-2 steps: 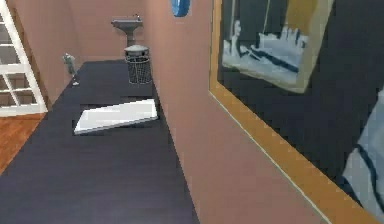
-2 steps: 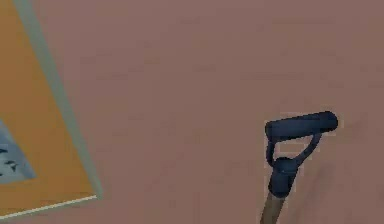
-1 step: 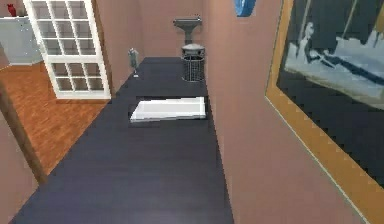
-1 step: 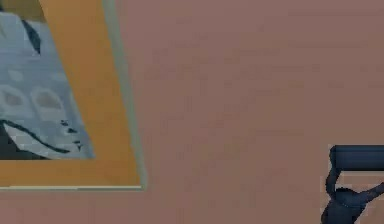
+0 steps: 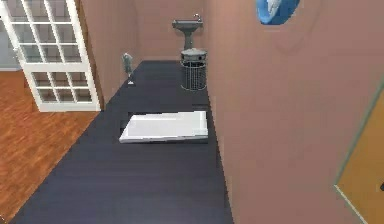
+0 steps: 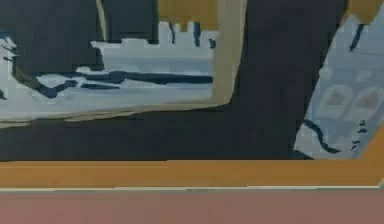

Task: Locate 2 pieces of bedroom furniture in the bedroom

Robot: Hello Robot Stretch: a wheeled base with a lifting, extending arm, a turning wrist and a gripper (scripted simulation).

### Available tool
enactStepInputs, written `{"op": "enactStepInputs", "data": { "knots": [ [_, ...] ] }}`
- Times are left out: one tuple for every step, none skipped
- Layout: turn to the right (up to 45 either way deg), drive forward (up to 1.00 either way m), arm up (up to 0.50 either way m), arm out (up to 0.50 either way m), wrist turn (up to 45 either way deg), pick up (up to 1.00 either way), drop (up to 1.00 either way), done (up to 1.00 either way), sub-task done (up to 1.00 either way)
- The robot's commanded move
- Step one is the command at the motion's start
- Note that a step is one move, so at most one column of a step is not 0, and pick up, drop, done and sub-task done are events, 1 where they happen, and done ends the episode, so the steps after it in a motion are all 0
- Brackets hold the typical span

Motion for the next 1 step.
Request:
{"op": "enactStepInputs", "data": {
  "knots": [
    [-42.0,0.0,0.0,0.0,0.0,0.0,0.0,0.0,0.0]
  ]
}}
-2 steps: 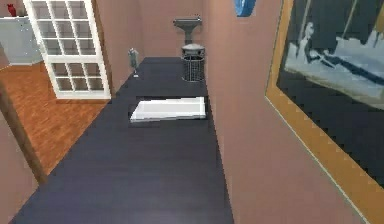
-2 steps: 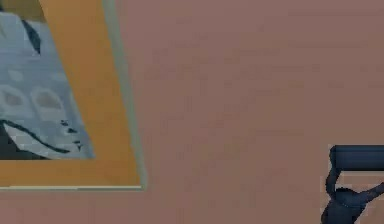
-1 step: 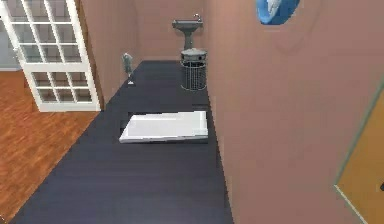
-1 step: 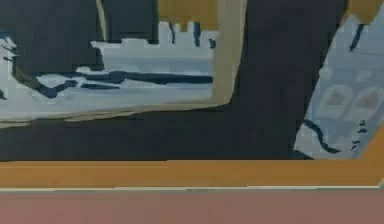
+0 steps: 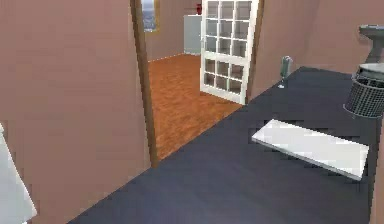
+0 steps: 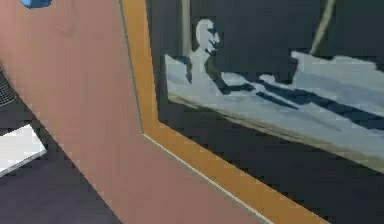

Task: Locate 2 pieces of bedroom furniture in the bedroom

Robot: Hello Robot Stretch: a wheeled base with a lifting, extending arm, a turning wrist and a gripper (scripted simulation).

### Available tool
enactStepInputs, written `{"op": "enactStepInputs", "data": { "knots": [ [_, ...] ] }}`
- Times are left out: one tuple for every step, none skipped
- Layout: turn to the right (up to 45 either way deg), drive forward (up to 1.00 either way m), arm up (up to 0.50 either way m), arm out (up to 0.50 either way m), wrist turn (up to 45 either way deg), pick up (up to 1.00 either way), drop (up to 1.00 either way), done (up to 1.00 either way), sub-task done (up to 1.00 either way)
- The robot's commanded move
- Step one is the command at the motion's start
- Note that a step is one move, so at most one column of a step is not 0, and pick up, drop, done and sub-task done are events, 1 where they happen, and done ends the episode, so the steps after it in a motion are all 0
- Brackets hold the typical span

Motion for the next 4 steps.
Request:
{"op": "enactStepInputs", "data": {
  "knots": [
    [0.0,1.0,0.0,0.0,0.0,0.0,0.0,0.0,0.0],
    [-3.0,0.0,0.0,0.0,0.0,0.0,0.0,0.0,0.0],
    [0.0,0.5,0.0,0.0,0.0,0.0,0.0,0.0,0.0],
    [-6.0,0.0,0.0,0.0,0.0,0.0,0.0,0.0,0.0]
  ]
}}
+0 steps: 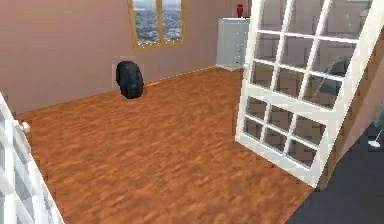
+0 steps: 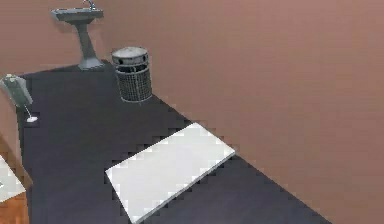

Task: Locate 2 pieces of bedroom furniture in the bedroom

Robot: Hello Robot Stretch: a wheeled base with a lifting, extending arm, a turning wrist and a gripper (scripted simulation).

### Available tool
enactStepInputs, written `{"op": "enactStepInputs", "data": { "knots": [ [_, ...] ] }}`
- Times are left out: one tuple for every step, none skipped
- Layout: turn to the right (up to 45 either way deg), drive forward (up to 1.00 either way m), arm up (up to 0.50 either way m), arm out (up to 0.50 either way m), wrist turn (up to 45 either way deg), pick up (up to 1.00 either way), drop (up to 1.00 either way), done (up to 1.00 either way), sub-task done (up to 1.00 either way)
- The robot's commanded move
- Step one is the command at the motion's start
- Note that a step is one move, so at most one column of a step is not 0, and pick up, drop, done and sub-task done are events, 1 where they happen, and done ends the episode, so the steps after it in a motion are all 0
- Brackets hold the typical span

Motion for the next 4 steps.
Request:
{"op": "enactStepInputs", "data": {
  "knots": [
    [0.0,0.15,0.0,0.0,0.0,0.0,0.0,0.0,0.0],
    [42.0,0.0,0.0,0.0,0.0,0.0,0.0,0.0,0.0],
    [0.0,0.45,0.0,0.0,0.0,0.0,0.0,0.0,0.0],
    [-45.0,0.0,0.0,0.0,0.0,0.0,0.0,0.0,0.0]
  ]
}}
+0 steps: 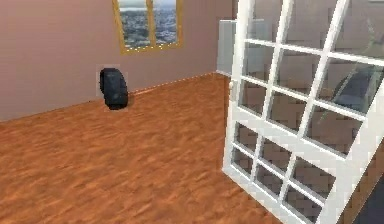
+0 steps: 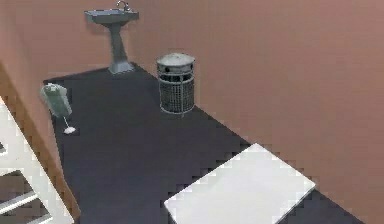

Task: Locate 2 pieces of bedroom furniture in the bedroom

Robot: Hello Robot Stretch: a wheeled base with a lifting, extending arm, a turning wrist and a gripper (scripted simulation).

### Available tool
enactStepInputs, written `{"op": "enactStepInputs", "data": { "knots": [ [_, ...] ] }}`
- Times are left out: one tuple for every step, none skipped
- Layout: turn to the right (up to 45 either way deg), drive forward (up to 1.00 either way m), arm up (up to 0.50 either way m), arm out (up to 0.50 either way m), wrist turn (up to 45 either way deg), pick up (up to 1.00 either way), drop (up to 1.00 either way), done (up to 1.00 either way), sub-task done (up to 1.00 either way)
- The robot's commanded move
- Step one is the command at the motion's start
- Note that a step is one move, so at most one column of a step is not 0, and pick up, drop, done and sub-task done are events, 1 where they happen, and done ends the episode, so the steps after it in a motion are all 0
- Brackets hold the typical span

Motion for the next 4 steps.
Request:
{"op": "enactStepInputs", "data": {
  "knots": [
    [-39.0,0.0,0.0,0.0,0.0,0.0,0.0,0.0,0.0],
    [0.0,1.0,0.0,0.0,0.0,0.0,0.0,0.0,0.0],
    [0.0,0.4,0.0,0.0,0.0,0.0,0.0,0.0,0.0],
    [-39.0,0.0,0.0,0.0,0.0,0.0,0.0,0.0,0.0]
  ]
}}
